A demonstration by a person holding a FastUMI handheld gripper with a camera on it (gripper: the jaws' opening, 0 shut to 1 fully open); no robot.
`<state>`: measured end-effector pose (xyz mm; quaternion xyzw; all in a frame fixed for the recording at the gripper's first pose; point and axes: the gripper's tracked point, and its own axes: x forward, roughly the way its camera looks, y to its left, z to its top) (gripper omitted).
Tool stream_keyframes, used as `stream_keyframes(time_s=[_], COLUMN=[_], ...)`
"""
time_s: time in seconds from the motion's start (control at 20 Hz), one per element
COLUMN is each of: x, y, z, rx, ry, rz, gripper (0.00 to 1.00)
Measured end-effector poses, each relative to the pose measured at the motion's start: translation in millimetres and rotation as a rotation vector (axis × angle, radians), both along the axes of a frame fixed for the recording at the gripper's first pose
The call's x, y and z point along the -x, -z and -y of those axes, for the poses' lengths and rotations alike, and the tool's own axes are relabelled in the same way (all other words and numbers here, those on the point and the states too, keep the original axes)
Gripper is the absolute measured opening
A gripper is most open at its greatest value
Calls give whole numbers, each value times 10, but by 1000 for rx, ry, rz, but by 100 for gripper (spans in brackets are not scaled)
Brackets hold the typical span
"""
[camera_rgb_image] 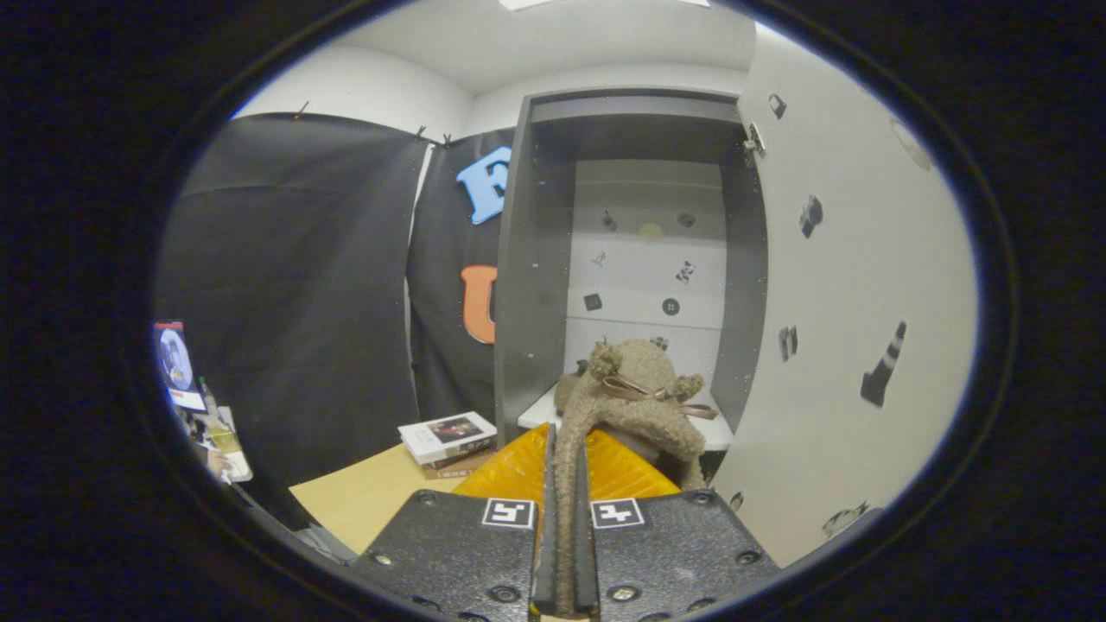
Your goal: Open the shoe cabinet door, grab the shoes and put them into the shoe cabinet, then close the shoe cabinet door.
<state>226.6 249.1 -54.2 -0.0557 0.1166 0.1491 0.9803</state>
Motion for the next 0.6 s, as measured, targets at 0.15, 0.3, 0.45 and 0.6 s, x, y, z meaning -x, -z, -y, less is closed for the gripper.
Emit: stream_keyframes(time_s=[0.15, 0.3, 0.45, 0.6], x=[-249, -653, -1094, -1545], y=[-251, -333, -357, -213], z=[-44, 81, 174, 202], rx=[17, 28, 65, 132], ry=[33, 92, 165, 214], rz=[-17, -17, 15, 4], gripper=[11, 11, 11, 11])
